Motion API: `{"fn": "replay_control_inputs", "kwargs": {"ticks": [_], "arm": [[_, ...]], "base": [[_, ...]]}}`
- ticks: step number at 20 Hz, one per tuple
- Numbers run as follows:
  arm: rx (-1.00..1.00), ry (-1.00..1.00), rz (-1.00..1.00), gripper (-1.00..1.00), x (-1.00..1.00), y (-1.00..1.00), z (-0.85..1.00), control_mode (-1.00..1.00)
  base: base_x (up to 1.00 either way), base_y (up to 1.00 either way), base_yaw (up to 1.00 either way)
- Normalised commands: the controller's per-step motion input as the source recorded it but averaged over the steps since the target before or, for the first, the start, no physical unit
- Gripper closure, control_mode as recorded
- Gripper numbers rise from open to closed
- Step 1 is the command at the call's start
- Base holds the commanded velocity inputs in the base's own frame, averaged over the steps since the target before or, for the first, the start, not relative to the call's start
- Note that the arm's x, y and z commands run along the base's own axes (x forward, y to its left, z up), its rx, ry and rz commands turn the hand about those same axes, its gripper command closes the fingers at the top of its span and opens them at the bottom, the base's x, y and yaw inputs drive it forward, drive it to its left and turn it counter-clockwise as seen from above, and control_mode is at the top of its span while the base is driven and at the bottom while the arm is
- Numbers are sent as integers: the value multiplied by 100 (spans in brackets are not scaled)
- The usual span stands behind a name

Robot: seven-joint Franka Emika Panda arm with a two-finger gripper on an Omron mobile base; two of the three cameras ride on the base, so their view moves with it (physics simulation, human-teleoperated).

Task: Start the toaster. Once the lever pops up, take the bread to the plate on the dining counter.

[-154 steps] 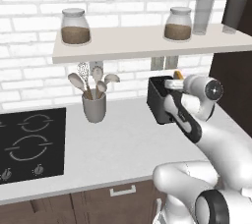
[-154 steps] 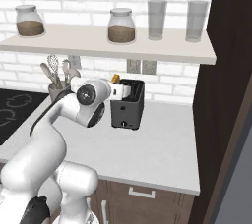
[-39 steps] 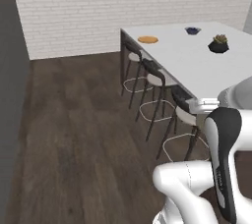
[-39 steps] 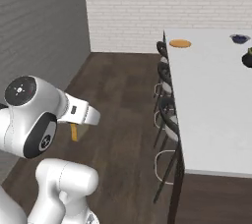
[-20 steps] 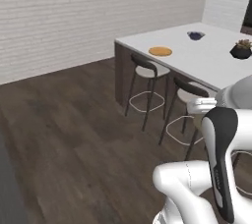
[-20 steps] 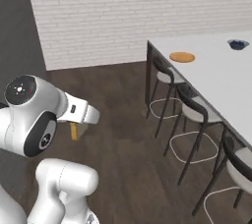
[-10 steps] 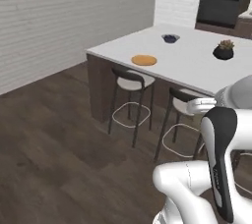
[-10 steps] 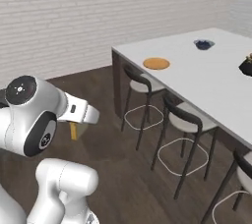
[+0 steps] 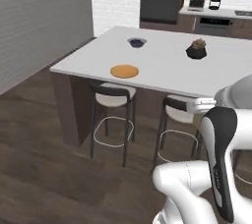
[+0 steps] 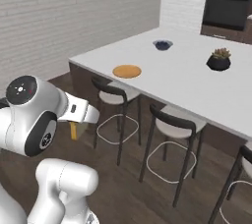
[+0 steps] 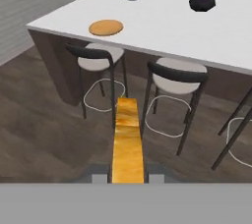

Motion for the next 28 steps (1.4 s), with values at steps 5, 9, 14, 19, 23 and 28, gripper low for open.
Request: {"fn": "replay_control_inputs", "kwargs": {"ticks": [5, 9, 14, 19, 23, 28], "arm": [[0, 0, 0, 100, 0, 0, 0, 100], [0, 0, 0, 100, 0, 0, 0, 100], [0, 0, 0, 100, 0, 0, 0, 100], [0, 0, 0, 100, 0, 0, 0, 100], [0, 0, 0, 100, 0, 0, 0, 100], [0, 0, 0, 100, 0, 0, 0, 100]], "base": [[100, 100, -47], [100, 100, -33], [100, 77, -10], [100, 49, 0], [98, 0, 0], [94, 3, -8]]}}
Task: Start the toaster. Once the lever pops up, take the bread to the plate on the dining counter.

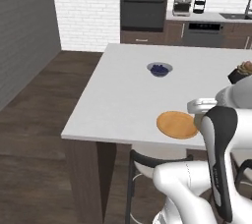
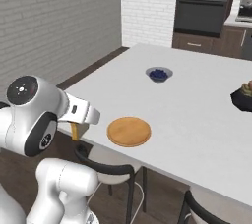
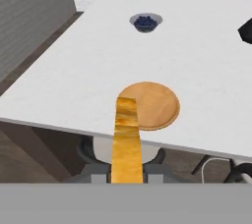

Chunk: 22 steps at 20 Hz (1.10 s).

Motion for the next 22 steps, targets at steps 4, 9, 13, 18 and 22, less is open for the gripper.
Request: {"fn": "replay_control_inputs", "kwargs": {"ticks": [4, 9, 13, 18, 22], "arm": [[0, 0, 0, 100, 0, 0, 0, 100], [0, 0, 0, 100, 0, 0, 0, 100], [0, 0, 0, 100, 8, -4, -9, -100], [3, -2, 3, 100, 42, -21, -38, -100], [9, -7, 10, 100, 54, -31, -36, -100]], "base": [[81, 4, -8], [9, -1, 0], [11, -10, 0], [0, 0, 0], [0, 0, 0]]}}
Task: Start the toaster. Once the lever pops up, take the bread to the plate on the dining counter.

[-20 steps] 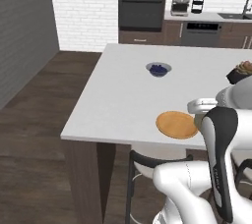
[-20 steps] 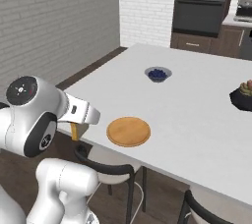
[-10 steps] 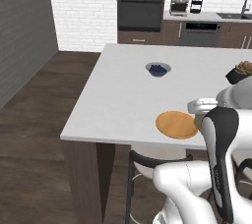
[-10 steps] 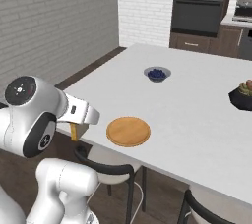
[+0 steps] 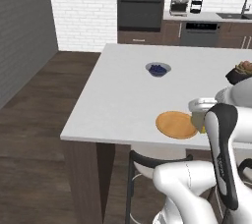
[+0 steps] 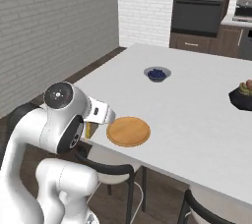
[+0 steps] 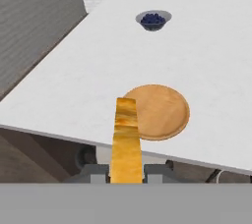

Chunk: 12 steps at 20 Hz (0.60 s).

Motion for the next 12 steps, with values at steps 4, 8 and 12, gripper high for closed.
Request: {"fn": "replay_control_inputs", "kwargs": {"ticks": [4, 8, 12], "arm": [[8, -1, 7, 100, 83, -7, -41, -100], [9, -4, 5, 100, 70, 0, -37, -100], [5, 3, 0, 100, 60, 0, -33, -100]], "base": [[0, 0, 0], [0, 0, 0], [0, 0, 0]]}}
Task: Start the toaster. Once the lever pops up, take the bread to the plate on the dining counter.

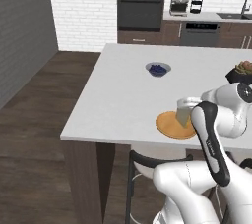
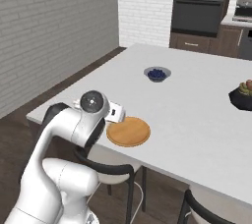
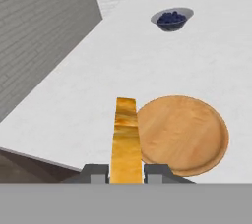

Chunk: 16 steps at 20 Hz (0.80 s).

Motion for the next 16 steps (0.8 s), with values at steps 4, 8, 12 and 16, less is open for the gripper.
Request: {"fn": "replay_control_inputs", "kwargs": {"ticks": [4, 8, 12, 16], "arm": [[4, 4, 0, 100, 25, 0, -43, -100], [3, 0, 0, 100, 24, 0, -27, -100], [3, 0, 0, 100, 20, 0, -22, -100], [1, 0, 0, 100, 29, 0, -32, -100]], "base": [[0, 0, 0], [0, 0, 0], [0, 0, 0], [0, 0, 0]]}}
